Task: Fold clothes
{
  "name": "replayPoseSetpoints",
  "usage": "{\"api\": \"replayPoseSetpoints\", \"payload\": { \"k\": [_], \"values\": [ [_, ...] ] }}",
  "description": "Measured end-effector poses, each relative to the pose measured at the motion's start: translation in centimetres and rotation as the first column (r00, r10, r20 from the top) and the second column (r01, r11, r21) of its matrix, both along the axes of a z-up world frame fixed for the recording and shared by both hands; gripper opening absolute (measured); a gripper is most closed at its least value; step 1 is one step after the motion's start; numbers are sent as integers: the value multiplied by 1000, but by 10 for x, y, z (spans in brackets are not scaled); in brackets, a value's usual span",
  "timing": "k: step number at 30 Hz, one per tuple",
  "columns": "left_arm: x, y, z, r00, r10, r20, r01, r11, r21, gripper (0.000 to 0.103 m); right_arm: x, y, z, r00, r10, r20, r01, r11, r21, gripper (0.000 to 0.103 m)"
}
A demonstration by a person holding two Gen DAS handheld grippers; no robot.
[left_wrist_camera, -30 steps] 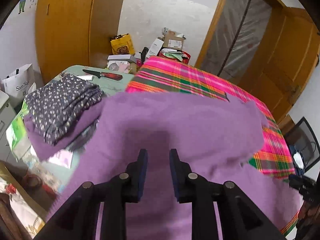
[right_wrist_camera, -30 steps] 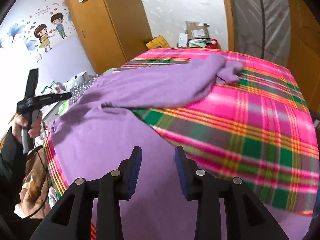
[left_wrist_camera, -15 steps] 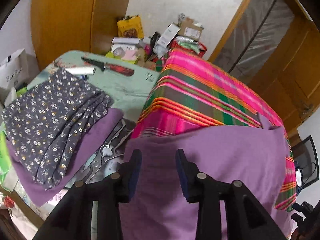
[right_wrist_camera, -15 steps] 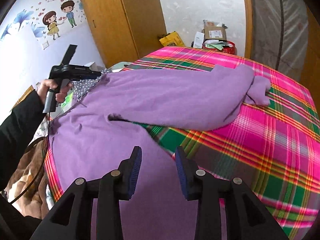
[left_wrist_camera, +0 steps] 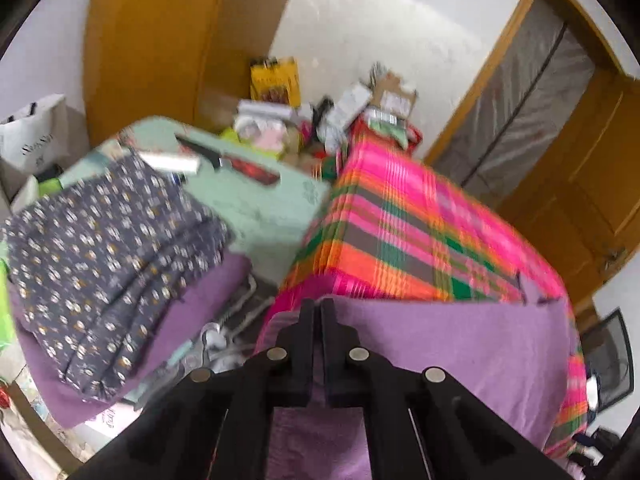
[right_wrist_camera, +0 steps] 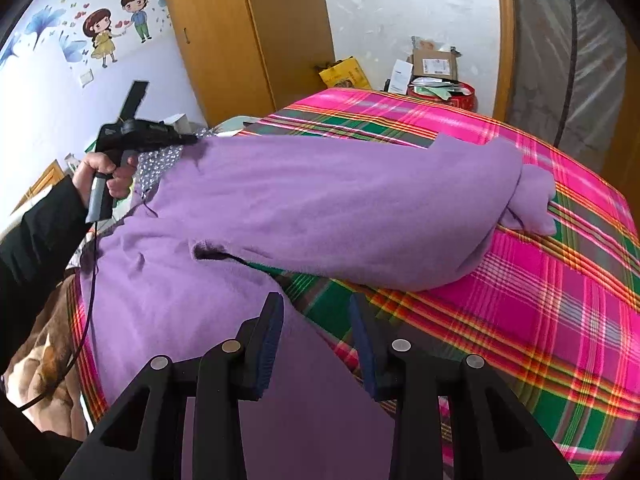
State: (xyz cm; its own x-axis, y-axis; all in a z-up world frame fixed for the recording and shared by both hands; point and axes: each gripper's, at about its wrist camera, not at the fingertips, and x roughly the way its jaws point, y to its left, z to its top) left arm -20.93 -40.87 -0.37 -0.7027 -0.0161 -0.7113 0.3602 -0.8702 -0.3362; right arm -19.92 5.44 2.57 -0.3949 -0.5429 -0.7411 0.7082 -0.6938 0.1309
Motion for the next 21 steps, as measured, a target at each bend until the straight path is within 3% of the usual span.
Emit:
{"api": "replayPoseSetpoints", "payload": {
  "k": [2,4,7,10,19,21],
  "values": [
    [-3,-1,7,1000,27,-14,-27,999,-30,3,-2,1,1,1000,-6,-7,6,1000,2,36],
    [-15,-3,-2,998,35,43,-32,998,-54,3,-5,3,1,1000,-21,-13,21,1000,4,36],
    [-28,-8,-19,991,35,129,-29,998,-52,4,-11,9,0,999,-54,-4,54,999,2,36],
    [-29,-14,-30,983,25,184,-26,1000,6,6,-18,20,-2,995,-95,24,95,995,-11,36],
    [12,-8,13,990,70,120,-60,995,-83,6,-74,74,3,957,-291,17,291,956,-24,36],
    [28,9,28,996,36,84,-30,996,-79,7,-93,84,2,946,-323,23,323,946,-26,36]
  ]
}}
